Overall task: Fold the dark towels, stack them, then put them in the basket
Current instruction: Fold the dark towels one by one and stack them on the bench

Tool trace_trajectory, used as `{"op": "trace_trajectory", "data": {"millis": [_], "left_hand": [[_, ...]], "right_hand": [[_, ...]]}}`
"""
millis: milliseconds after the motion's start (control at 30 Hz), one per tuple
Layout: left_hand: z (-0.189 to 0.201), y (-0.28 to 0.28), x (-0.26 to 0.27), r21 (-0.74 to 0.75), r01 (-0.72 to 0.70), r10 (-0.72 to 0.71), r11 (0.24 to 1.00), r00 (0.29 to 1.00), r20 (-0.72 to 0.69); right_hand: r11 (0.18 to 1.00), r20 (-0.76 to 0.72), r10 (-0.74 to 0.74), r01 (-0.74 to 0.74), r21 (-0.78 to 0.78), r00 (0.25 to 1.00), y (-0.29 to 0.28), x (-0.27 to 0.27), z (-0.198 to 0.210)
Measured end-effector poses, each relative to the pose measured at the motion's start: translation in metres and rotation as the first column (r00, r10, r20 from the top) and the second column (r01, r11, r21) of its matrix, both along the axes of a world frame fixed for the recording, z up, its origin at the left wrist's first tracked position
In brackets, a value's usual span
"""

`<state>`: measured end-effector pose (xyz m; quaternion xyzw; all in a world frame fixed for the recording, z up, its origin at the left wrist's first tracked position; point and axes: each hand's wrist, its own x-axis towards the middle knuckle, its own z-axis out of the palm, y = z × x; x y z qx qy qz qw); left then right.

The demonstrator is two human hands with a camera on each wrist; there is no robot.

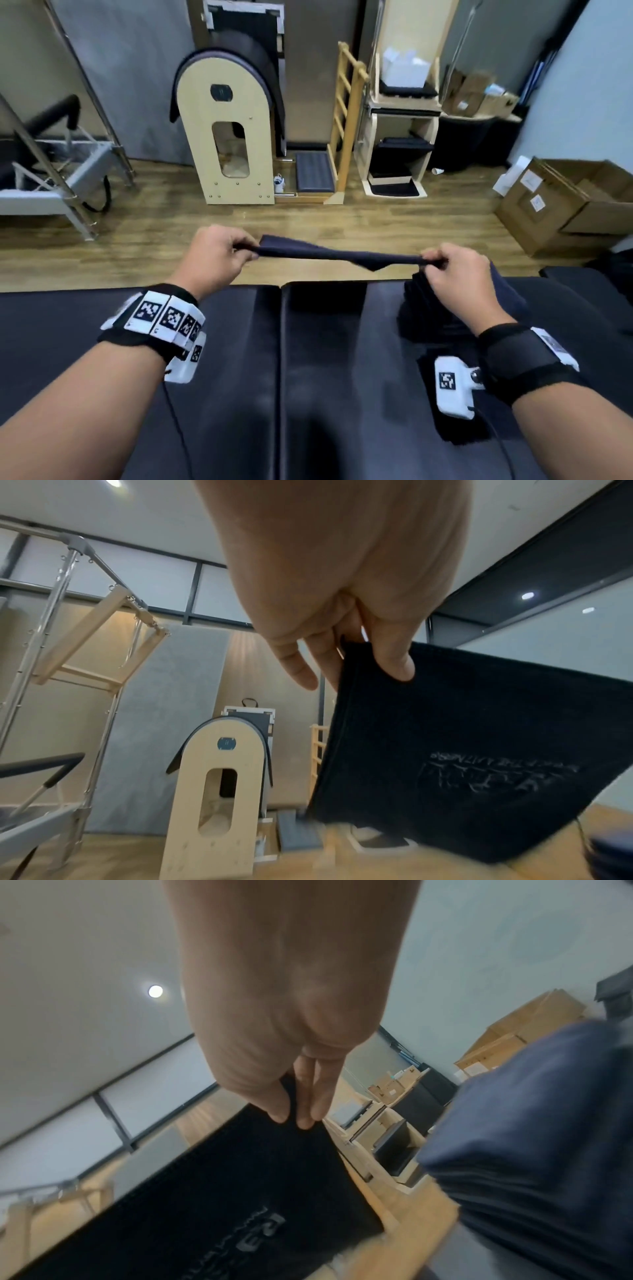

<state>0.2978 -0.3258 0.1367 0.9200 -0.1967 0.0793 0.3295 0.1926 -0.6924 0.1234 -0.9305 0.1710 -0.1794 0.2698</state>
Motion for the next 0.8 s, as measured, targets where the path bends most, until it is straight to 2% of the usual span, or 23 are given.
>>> {"op": "trace_trajectory", "data": {"millis": [100, 200, 300, 400, 533, 600, 700, 733, 800], "left_hand": [[-0.032, 0.011, -0.039, 0.078, 0.048, -0.038, 0.996, 0.991, -0.128], [-0.084, 0.017, -0.081, 0.228, 0.084, -0.032, 0.97, 0.975, -0.219], [-0.138, 0.022, -0.126, 0.304, 0.131, 0.004, 0.944, 0.913, -0.407], [-0.178, 0.02, -0.178, 0.371, 0.226, 0.006, 0.901, 0.847, -0.531], [-0.2, 0.021, -0.233, 0.407, 0.236, 0.054, 0.882, 0.809, -0.586], [-0.198, 0.022, -0.245, 0.393, 0.248, 0.056, 0.886, 0.782, -0.621], [-0.185, 0.021, -0.257, 0.346, 0.33, 0.018, 0.878, 0.701, -0.713], [-0.183, 0.022, -0.258, 0.329, 0.335, 0.014, 0.883, 0.682, -0.732], [-0.178, 0.022, -0.258, 0.304, 0.301, 0.02, 0.904, 0.68, -0.733]], "right_hand": [[1.0, -0.054, 0.024, -0.025, -0.011, 0.998, 0.007, -0.047, -0.032], [0.997, -0.198, 0.072, -0.078, -0.02, 0.978, 0.009, -0.089, -0.09], [0.984, -0.37, 0.154, -0.177, -0.029, 0.916, 0.009, -0.133, -0.148], [0.978, -0.498, 0.198, -0.207, 0.037, 0.844, 0.012, -0.177, -0.183], [0.955, -0.609, 0.288, -0.271, 0.123, 0.739, 0.011, -0.228, -0.198], [0.947, -0.652, 0.309, -0.29, 0.141, 0.693, 0.007, -0.244, -0.194], [0.914, -0.708, 0.382, -0.356, 0.194, 0.595, 0.001, -0.256, -0.181], [0.907, -0.713, 0.395, -0.37, 0.202, 0.579, 0.0, -0.256, -0.177], [0.915, -0.685, 0.379, -0.364, 0.176, 0.622, -0.003, -0.252, -0.173]]}}
